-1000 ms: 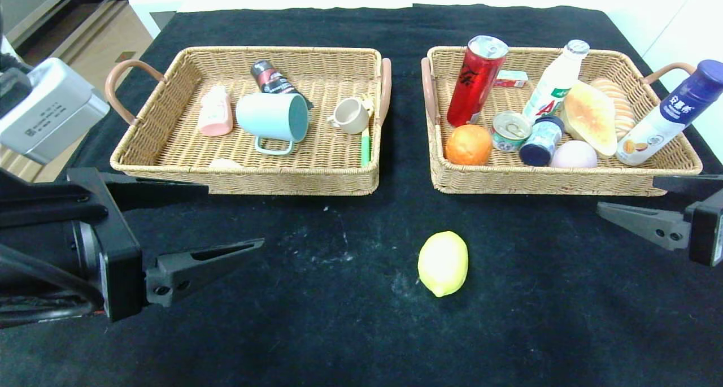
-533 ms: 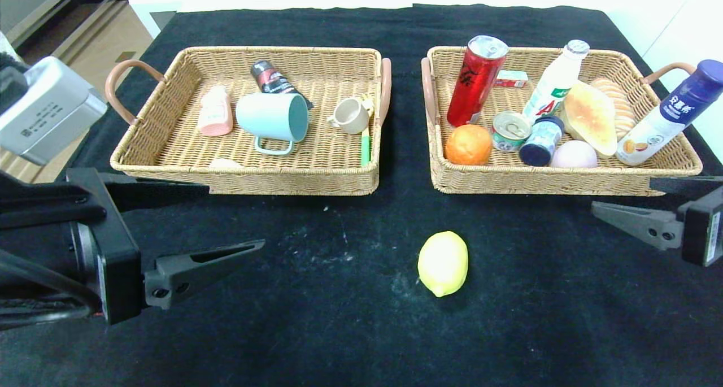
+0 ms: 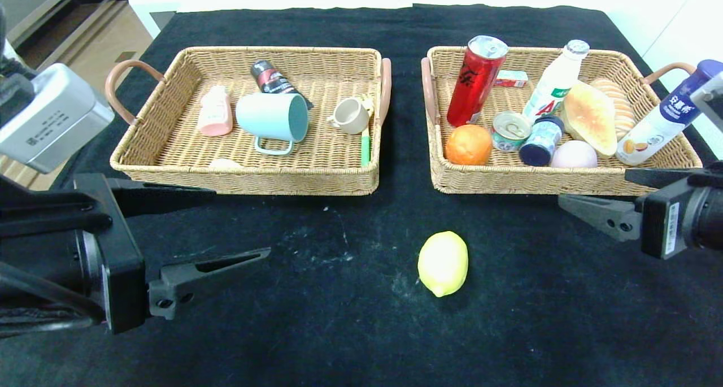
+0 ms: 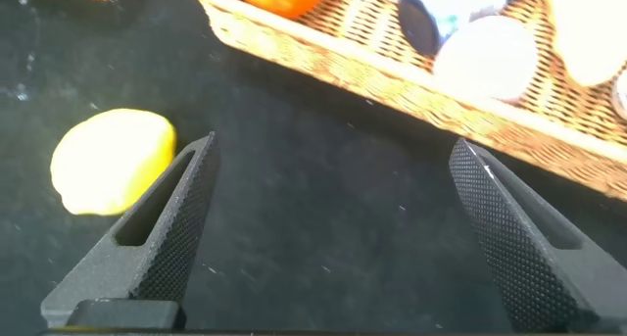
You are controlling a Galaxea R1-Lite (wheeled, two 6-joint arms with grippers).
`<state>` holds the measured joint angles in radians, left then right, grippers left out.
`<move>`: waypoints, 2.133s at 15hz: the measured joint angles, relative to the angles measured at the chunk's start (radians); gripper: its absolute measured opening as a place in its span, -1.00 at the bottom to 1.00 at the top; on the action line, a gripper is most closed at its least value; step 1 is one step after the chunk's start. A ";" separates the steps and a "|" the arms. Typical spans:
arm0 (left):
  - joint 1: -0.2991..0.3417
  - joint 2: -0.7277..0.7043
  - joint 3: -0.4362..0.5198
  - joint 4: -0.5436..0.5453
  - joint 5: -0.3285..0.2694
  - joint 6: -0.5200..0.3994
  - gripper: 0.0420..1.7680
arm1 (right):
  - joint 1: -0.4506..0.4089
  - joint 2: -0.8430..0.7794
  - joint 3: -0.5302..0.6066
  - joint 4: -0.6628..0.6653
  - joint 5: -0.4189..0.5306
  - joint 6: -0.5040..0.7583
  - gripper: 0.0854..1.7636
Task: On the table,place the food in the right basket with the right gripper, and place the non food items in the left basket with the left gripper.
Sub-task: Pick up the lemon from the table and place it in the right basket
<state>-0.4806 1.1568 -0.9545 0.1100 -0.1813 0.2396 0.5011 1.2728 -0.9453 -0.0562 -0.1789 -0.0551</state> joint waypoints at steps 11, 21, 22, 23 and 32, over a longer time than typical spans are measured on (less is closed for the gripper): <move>-0.001 -0.010 0.002 -0.002 0.009 0.000 0.94 | 0.333 0.244 -0.124 0.000 -0.315 0.236 0.94; -0.001 -0.015 0.003 -0.002 0.009 0.000 0.94 | 0.392 0.404 -0.179 -0.013 -0.385 0.337 0.94; -0.001 -0.015 0.003 -0.002 0.009 0.000 0.94 | 0.396 0.417 -0.184 -0.012 -0.386 0.347 0.94; -0.001 -0.015 0.003 -0.001 0.008 0.000 0.94 | 0.396 0.428 -0.188 -0.013 -0.386 0.349 0.94; -0.001 -0.015 0.003 -0.001 0.006 0.000 0.94 | 0.403 0.507 -0.193 -0.013 -0.387 0.351 0.94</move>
<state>-0.4815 1.1421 -0.9511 0.1085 -0.1755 0.2394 0.9045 1.7796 -1.1387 -0.0696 -0.5657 0.2957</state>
